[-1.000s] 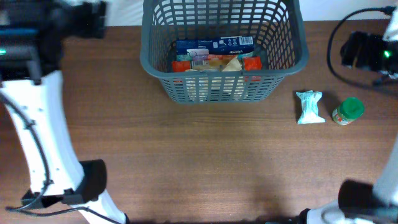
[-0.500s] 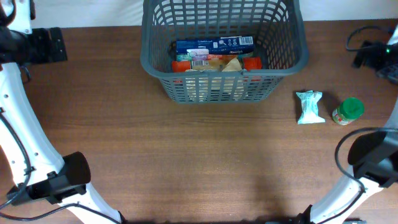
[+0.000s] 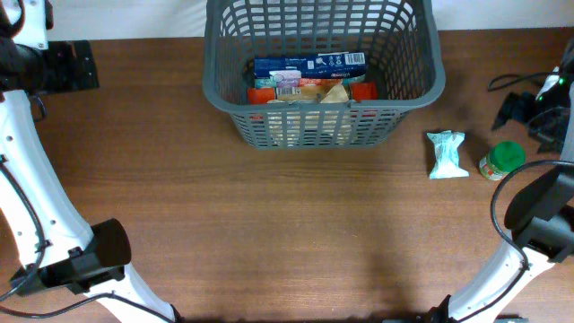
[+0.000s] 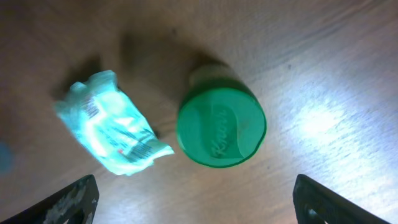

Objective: Pack container
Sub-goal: 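Retract the left arm and move the right gripper toward the green jar, then lower the right gripper around the green-lidded jar and grasp it, then lift the green jar with the right gripper and carry it over the basket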

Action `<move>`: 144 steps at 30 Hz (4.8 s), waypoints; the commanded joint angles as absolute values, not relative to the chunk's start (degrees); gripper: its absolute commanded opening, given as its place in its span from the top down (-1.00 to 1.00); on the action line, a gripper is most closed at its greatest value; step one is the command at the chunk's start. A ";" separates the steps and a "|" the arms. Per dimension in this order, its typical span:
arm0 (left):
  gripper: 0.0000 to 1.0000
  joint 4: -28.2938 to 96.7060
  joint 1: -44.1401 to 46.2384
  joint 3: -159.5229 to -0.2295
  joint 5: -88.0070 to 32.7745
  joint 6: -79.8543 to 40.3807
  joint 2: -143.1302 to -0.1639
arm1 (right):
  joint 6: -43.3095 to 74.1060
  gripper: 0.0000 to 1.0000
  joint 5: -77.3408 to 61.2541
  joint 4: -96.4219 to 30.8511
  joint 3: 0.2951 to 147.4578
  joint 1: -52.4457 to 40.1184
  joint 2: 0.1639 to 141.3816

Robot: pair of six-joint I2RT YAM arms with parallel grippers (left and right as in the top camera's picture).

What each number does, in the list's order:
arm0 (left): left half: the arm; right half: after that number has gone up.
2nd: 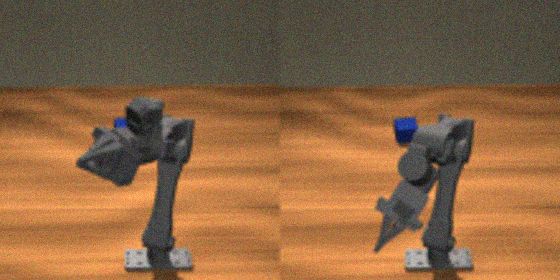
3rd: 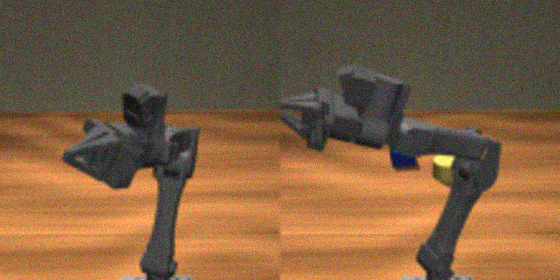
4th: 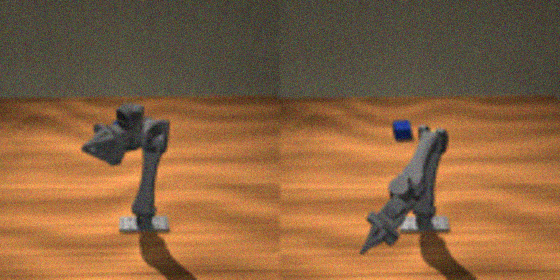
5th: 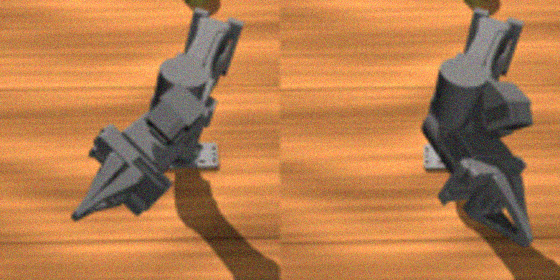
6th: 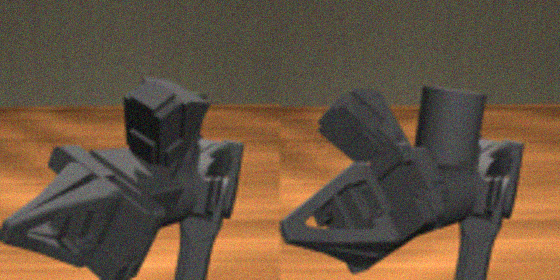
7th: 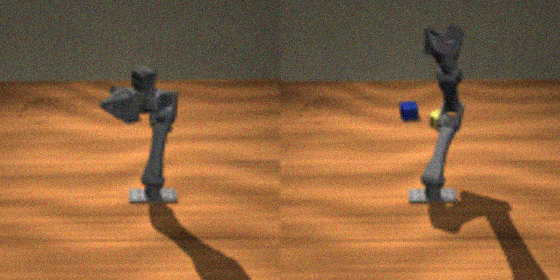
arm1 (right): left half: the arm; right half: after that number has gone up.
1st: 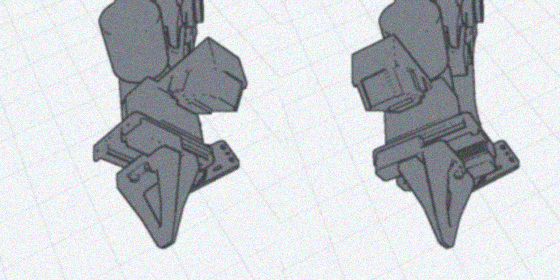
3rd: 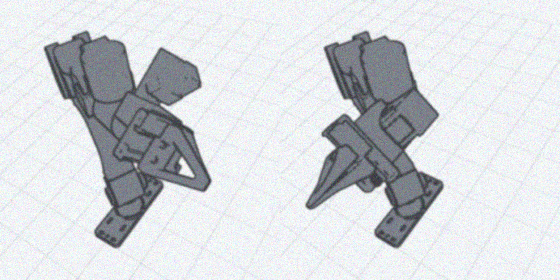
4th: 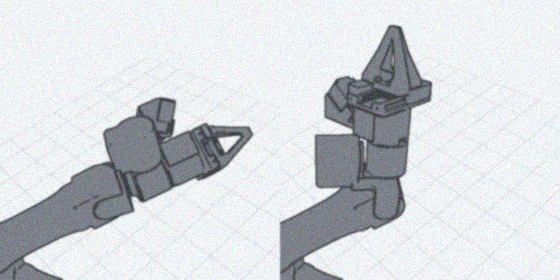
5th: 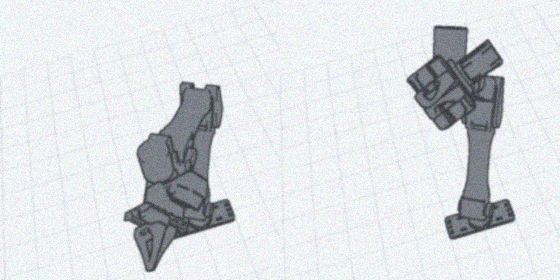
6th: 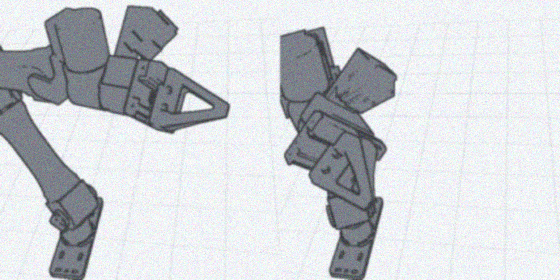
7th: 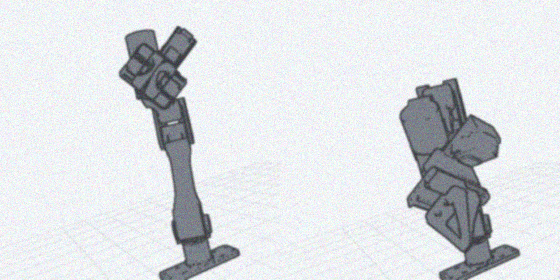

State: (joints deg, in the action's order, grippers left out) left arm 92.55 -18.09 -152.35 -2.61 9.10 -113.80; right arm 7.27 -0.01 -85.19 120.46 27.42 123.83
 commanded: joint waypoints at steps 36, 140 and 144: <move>-0.99 92.64 -18.28 -152.27 -3.25 8.19 -113.45 | 8.69 -0.86 -0.43 -64.66 98.74 30.41 124.46; -0.99 92.64 -18.28 -152.27 -3.25 8.19 -113.45 | 9.28 0.92 -1.85 -59.22 113.14 -14.63 95.72; -0.99 92.64 -18.28 -152.27 -3.25 8.19 -113.45 | 9.30 0.92 3.20 -57.19 113.14 -15.31 103.00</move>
State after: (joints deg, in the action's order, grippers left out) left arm 92.58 -18.09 -152.35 -2.63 9.08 -113.80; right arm 9.85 -3.51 -58.22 112.77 -15.09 99.13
